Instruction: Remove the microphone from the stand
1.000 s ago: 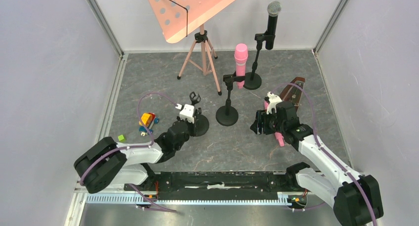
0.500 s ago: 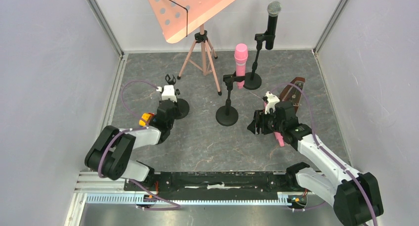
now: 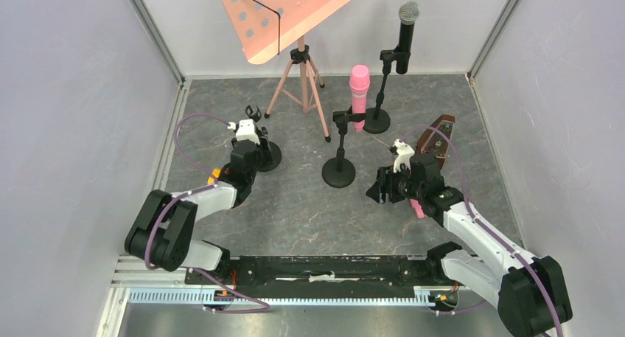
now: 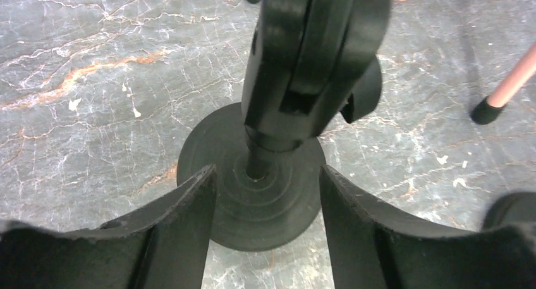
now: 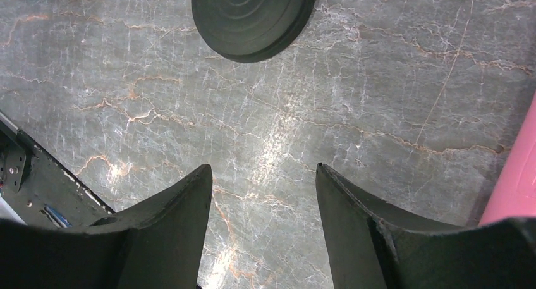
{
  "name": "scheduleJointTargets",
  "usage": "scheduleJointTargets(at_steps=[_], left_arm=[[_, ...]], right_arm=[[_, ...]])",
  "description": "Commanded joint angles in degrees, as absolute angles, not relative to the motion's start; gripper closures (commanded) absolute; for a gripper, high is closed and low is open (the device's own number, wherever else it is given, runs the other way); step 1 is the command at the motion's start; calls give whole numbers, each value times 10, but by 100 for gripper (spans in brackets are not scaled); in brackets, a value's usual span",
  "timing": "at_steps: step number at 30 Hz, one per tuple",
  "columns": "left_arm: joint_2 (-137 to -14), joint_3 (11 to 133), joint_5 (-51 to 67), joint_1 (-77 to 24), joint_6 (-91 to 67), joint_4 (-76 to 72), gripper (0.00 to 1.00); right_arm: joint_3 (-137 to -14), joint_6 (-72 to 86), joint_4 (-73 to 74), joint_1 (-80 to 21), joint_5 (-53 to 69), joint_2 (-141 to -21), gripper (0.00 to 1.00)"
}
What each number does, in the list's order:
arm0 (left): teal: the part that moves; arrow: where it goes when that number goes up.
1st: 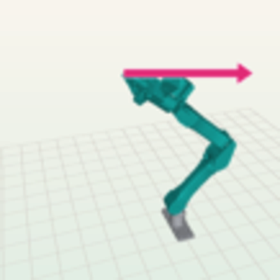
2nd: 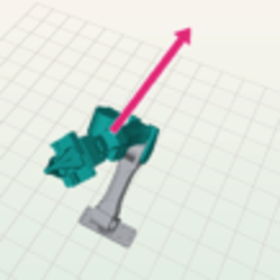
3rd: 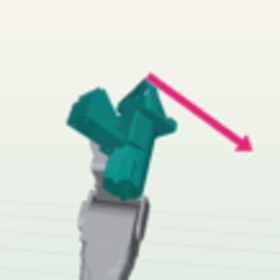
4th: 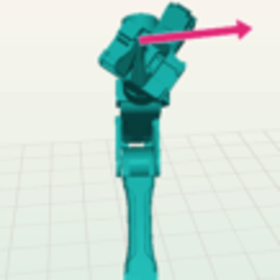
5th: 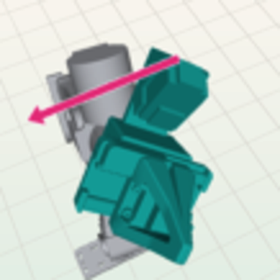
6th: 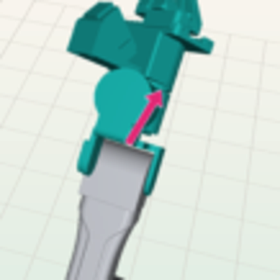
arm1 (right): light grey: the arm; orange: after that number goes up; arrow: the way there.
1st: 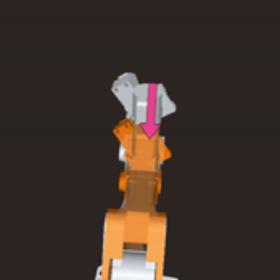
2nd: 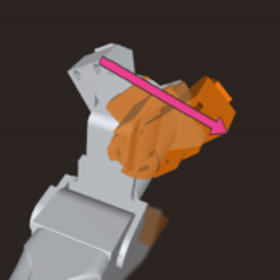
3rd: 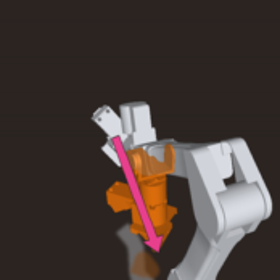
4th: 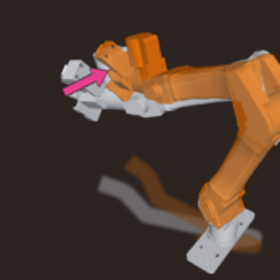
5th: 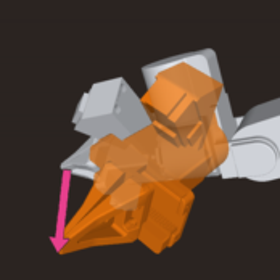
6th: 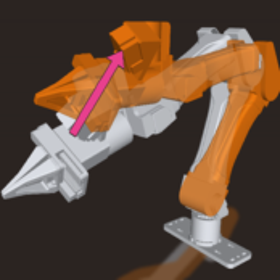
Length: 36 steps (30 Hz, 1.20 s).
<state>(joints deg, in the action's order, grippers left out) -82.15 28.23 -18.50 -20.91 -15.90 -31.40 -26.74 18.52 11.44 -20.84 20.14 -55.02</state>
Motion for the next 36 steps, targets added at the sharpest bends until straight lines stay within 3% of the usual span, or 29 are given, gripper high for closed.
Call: scheduleJointTargets(at_steps=[1, 9, 13, 21, 30, 36], left_arm=[[-750, 297, -141, -206, -212, -230, 31], [-592, 234, -8, -206, -255, -155, 21], [-570, 209, 110, -235, -261, -229, 21], [-694, 266, 100, -401, -174, -389, 18], [-853, 362, 98, -427, -132, -514, 16], [-914, 399, 137, -429, -141, -542, 19]], right_arm=[[-261, 175, 84, -211, 215, -533, 33], [-258, 175, 88, -211, 203, -518, 33], [-258, 180, 84, -211, 197, -517, 33], [-260, 187, 84, -211, 194, -517, 32], [-250, 187, 101, -211, 181, -497, 32], [-248, 187, 107, -211, 173, -496, 32]])
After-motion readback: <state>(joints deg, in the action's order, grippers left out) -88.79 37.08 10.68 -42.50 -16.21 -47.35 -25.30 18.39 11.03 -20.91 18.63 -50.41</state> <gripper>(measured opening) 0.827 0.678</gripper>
